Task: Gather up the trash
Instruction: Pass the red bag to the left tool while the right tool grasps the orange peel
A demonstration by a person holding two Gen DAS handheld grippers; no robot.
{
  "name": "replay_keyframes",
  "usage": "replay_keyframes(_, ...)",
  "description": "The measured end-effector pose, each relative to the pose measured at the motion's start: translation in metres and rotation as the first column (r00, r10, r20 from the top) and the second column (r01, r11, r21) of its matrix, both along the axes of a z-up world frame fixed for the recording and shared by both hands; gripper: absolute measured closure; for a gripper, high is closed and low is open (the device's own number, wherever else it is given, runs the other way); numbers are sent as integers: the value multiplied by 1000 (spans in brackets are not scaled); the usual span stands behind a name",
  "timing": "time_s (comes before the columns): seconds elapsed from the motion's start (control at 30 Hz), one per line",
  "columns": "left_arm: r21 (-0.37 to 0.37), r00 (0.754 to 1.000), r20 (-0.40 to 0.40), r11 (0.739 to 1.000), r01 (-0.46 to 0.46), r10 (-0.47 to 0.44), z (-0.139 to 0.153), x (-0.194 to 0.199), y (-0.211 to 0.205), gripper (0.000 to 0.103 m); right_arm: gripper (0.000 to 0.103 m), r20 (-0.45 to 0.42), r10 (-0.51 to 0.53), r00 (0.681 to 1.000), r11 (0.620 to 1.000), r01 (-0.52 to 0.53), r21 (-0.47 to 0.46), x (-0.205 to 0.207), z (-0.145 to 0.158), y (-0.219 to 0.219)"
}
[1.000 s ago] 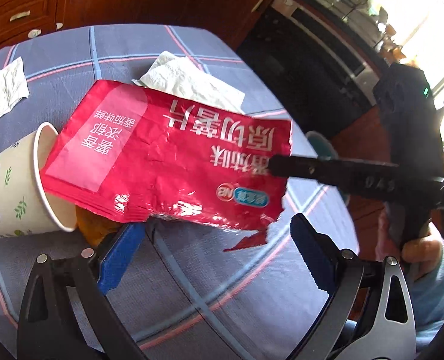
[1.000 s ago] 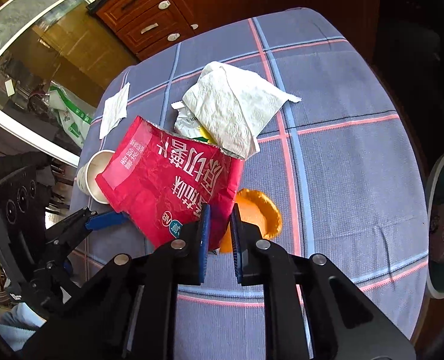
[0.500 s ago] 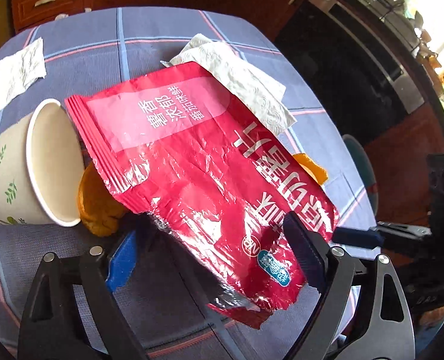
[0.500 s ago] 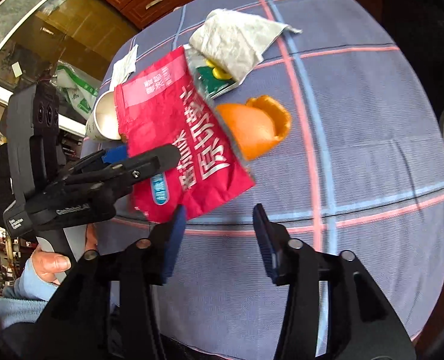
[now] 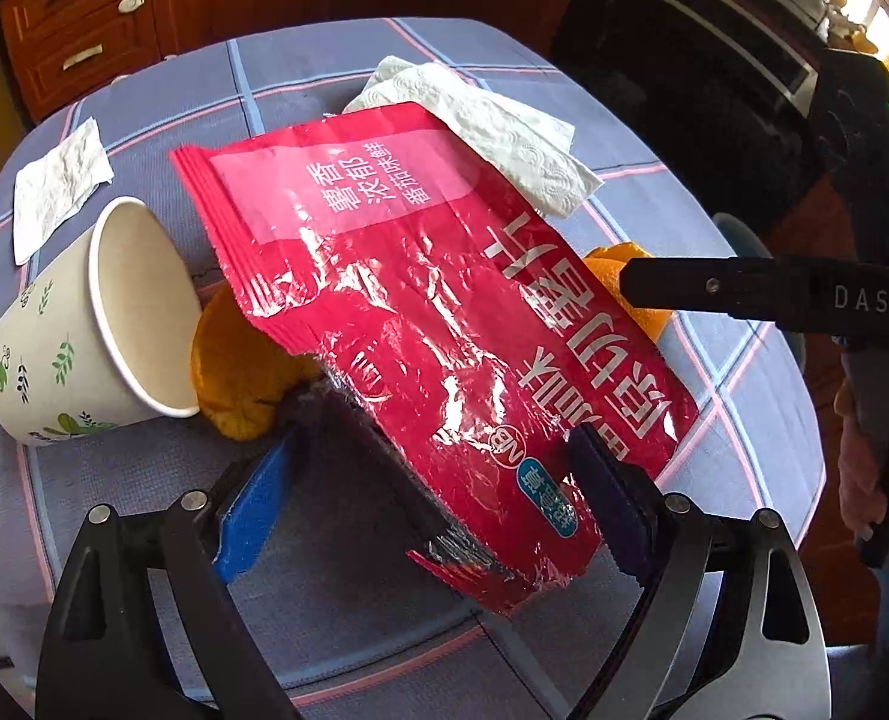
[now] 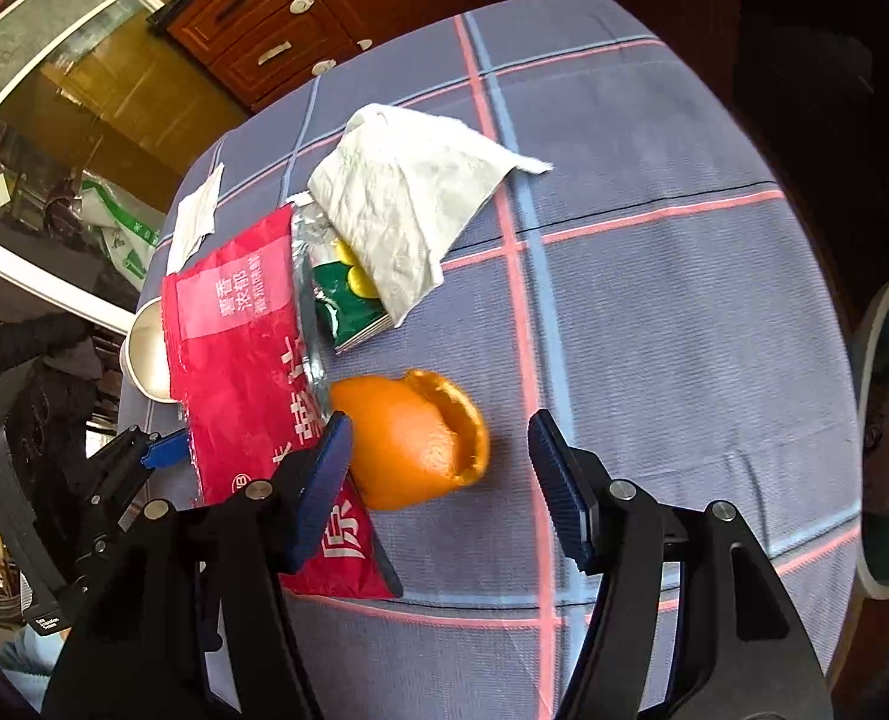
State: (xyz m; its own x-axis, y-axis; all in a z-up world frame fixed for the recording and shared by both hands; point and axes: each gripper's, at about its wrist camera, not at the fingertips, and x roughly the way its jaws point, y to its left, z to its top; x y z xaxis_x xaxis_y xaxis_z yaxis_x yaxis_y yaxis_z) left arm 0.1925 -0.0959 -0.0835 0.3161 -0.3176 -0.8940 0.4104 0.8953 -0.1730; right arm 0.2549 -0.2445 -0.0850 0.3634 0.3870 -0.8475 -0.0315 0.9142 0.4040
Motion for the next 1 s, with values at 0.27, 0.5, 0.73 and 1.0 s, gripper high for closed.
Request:
replay_keyframes(0.27,36,1000,22,999,8,-8,-3,-1,-5,10,76,35,31,999,999,-31,10,-9,2,14)
replay_keyframes(0.5,23,999,47,1000,12,-13,3,-5,-17,75,77,19,-90,996,996,90,-4,-31,-2,-35)
replay_keyframes(0.73,41,991,99,995,91,-95,20,-27,-43,97,71,-2,-131,991,990,131,58,-53,-13,-56)
replay_keyframes(1.0,132,978,88,975,178,-190,10,-54,-76,96,77,36,-129,991,990,126,63,-61,-10,-53)
